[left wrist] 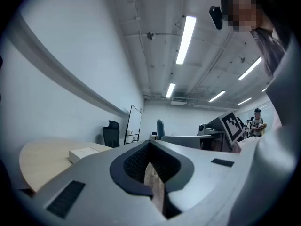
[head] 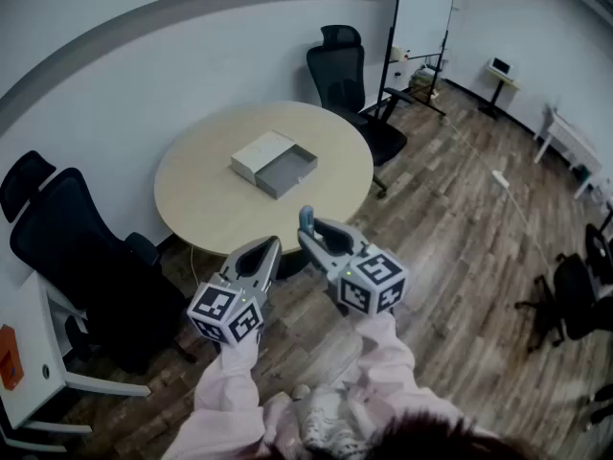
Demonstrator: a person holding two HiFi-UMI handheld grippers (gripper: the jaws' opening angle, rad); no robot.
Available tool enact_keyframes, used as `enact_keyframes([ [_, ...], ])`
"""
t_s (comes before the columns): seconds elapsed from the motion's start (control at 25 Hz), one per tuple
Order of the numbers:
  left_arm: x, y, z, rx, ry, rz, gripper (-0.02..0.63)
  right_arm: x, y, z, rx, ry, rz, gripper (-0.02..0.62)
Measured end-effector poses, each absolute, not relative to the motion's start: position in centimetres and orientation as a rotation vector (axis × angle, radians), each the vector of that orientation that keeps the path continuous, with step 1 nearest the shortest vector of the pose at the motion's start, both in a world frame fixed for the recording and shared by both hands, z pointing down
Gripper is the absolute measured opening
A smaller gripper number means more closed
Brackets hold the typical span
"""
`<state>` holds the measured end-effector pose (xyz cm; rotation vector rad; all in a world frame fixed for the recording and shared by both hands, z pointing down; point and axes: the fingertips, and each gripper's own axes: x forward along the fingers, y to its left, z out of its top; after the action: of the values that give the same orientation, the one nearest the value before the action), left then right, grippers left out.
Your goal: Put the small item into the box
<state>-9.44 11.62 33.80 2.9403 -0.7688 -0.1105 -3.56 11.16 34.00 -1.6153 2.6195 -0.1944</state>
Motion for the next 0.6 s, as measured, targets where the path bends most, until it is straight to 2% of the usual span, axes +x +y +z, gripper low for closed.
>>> enact_keyframes([
  [0.6,-8.38,11.85,34.37,2.929,-0.776,-0.099,0.011,-2.61,11.41,34.61,-1.613,2.628,-0.207,0.128],
])
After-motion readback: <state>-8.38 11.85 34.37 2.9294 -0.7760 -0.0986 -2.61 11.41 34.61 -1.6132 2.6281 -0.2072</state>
